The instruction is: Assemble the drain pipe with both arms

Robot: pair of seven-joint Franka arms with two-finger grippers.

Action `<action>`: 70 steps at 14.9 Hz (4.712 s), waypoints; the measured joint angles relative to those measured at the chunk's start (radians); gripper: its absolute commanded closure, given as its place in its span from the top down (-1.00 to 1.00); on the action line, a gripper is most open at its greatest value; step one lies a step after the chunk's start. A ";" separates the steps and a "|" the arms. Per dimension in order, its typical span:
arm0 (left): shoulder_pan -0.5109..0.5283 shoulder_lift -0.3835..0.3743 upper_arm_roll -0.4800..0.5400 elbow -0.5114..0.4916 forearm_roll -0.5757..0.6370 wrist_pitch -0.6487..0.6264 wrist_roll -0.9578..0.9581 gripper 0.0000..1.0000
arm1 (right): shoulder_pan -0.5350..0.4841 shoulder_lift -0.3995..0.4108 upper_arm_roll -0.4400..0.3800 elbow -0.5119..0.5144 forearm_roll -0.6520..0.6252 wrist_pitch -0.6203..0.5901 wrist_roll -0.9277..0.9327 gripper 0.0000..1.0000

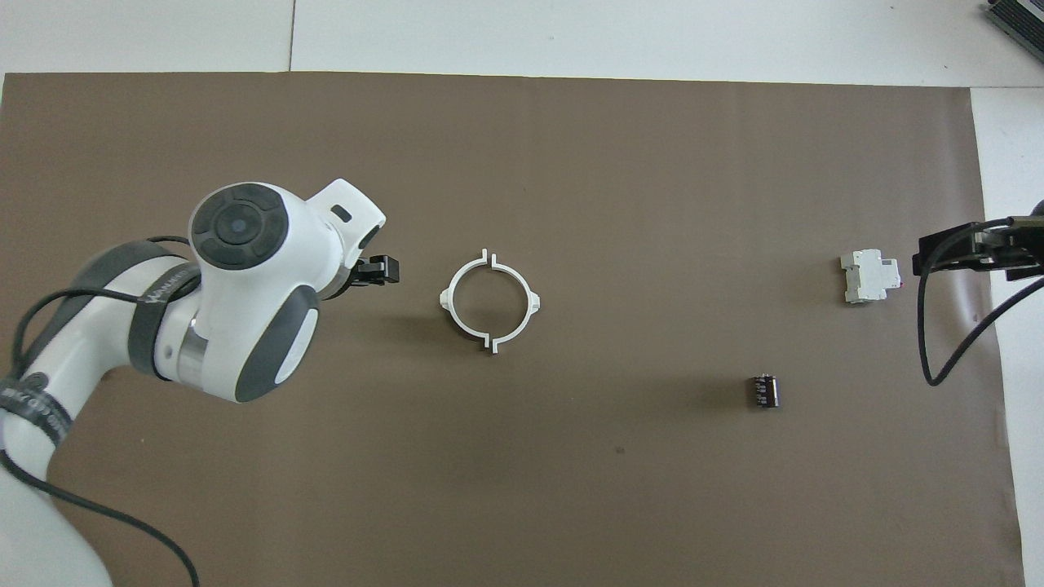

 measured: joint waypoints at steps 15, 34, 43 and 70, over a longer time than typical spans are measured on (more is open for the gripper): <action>0.288 -0.283 0.006 0.053 0.000 -0.385 0.305 1.00 | 0.000 0.000 0.000 0.000 0.000 0.000 0.000 1.00; 0.431 -0.311 -0.124 0.139 -0.012 -0.556 0.336 1.00 | 0.000 0.000 0.000 0.000 0.000 0.000 0.000 1.00; 0.444 -0.312 -0.134 0.139 -0.013 -0.557 0.340 1.00 | 0.000 0.000 -0.002 0.000 0.000 0.000 0.000 1.00; 0.456 -0.313 -0.226 0.140 -0.043 -0.558 0.307 1.00 | 0.000 0.000 -0.003 0.000 0.000 0.000 0.000 1.00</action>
